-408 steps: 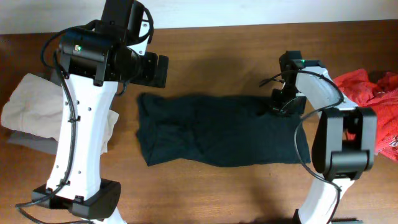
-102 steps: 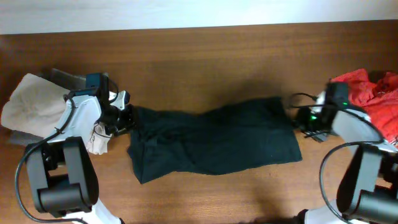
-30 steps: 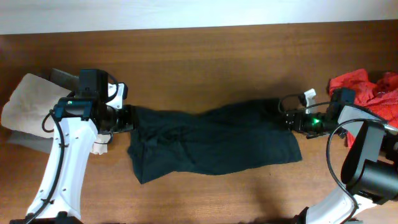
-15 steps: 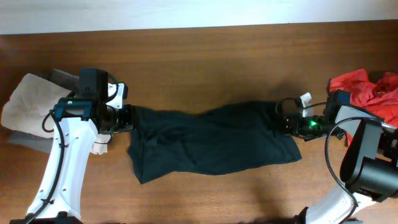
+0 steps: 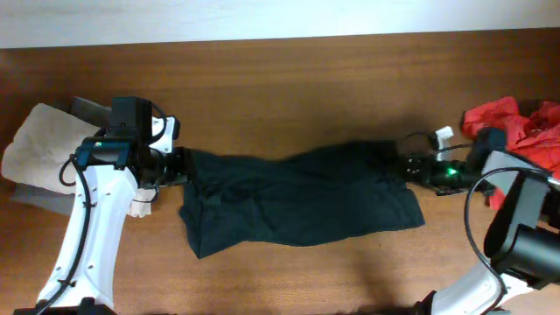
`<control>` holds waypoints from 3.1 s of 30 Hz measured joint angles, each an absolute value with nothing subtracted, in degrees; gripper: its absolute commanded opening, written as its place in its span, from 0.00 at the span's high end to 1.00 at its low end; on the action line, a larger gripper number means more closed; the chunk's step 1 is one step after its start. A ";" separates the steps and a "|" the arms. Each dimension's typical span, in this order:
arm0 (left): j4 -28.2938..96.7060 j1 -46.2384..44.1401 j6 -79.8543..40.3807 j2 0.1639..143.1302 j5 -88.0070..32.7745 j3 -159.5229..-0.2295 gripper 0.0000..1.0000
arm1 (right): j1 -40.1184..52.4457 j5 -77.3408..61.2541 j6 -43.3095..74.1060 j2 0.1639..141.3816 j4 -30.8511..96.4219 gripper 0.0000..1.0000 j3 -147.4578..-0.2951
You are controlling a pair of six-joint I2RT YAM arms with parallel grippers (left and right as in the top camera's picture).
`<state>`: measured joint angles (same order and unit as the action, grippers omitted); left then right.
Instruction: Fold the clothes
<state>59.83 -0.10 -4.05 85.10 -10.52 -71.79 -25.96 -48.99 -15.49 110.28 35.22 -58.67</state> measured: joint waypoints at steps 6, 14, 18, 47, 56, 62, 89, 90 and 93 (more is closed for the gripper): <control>59.83 -0.10 -4.05 85.10 -11.18 -71.79 0.43 | -29.95 -47.53 -15.55 111.35 39.90 0.20 -61.43; 59.83 -0.10 -4.05 85.10 -11.84 -71.79 0.43 | -24.80 -45.98 -18.04 111.72 42.00 0.20 -62.35; 59.83 -0.10 -4.08 85.10 -11.99 -71.79 0.43 | -20.14 -45.82 -18.52 112.92 42.48 0.32 -63.29; 60.20 -0.10 -4.08 85.10 -12.16 -71.79 0.43 | -17.02 -10.98 -4.45 109.36 65.28 0.96 -85.78; 60.20 -0.10 -4.05 85.10 -12.14 -71.79 0.43 | -10.07 -6.66 -1.98 107.20 66.78 0.96 -86.74; 60.20 -0.08 -4.05 85.10 -11.29 -71.79 0.43 | -2.07 -5.98 0.67 106.83 68.53 0.96 -86.74; 60.20 2.70 -4.05 80.47 -10.41 -75.02 0.37 | 41.95 -6.74 22.04 105.03 58.33 0.96 -90.02; 60.18 2.70 -4.08 80.44 -10.41 -75.02 0.37 | 42.63 -6.74 22.57 105.03 57.23 0.96 -90.37; 60.20 2.70 -4.08 80.44 -10.41 -75.02 0.37 | 44.10 -6.94 24.40 105.03 54.94 0.96 -90.67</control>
